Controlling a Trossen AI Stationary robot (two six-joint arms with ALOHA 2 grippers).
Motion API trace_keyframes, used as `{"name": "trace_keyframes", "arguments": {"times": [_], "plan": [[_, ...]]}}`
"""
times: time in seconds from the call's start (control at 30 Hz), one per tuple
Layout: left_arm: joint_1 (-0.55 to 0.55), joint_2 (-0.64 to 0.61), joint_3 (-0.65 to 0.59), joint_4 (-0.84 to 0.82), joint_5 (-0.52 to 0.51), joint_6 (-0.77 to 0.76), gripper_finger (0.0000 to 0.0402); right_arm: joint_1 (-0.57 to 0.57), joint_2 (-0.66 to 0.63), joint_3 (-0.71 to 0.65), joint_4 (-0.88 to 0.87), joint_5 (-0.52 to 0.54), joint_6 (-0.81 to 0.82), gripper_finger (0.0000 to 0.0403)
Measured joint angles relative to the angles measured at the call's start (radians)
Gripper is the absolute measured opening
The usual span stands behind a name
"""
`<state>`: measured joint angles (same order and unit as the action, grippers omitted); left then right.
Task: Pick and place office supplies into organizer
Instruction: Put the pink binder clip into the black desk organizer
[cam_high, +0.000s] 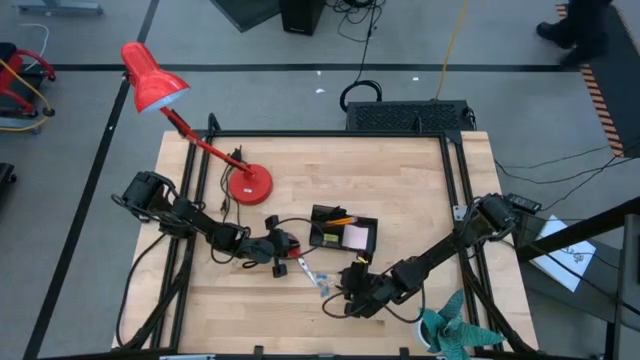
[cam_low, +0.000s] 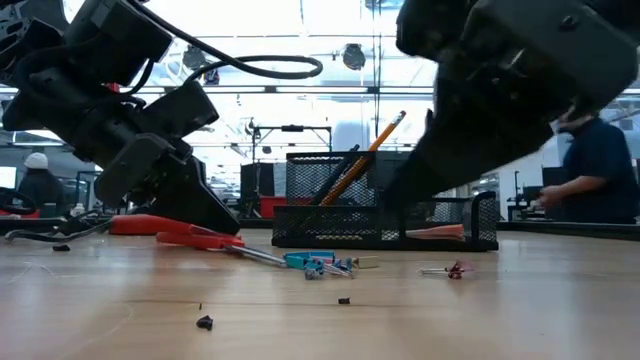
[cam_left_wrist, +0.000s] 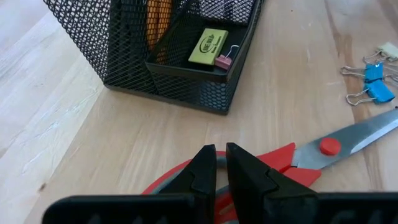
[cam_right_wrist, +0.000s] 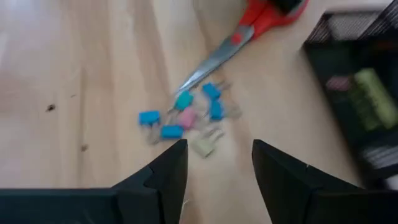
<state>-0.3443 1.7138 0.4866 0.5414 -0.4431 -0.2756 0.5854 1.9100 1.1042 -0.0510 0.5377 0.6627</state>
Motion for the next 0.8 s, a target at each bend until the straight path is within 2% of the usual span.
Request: {"name": "trace_keyframes", "arguments": {"times": [0.2, 0.37, 0.8], "plan": [[-0.006, 0.000, 0.000, -0.006, 0.000, -0.003, 0.0047, 0.047, -0.002, 0.000, -0.046, -0.070, 0.165, 0.0173], [-0.006, 0.000, 0.000, -0.013, 0.000, -0.017, 0.0047, 0.071, -0.002, 0.001, -0.085, -0.070, 0.264, 0.0173], [-0.020, 0.000, 0.000, -0.014, -0.001, -0.025, 0.0047, 0.063, 0.073, 0.006, -0.073, -0.068, 0.317, 0.0173]]}}
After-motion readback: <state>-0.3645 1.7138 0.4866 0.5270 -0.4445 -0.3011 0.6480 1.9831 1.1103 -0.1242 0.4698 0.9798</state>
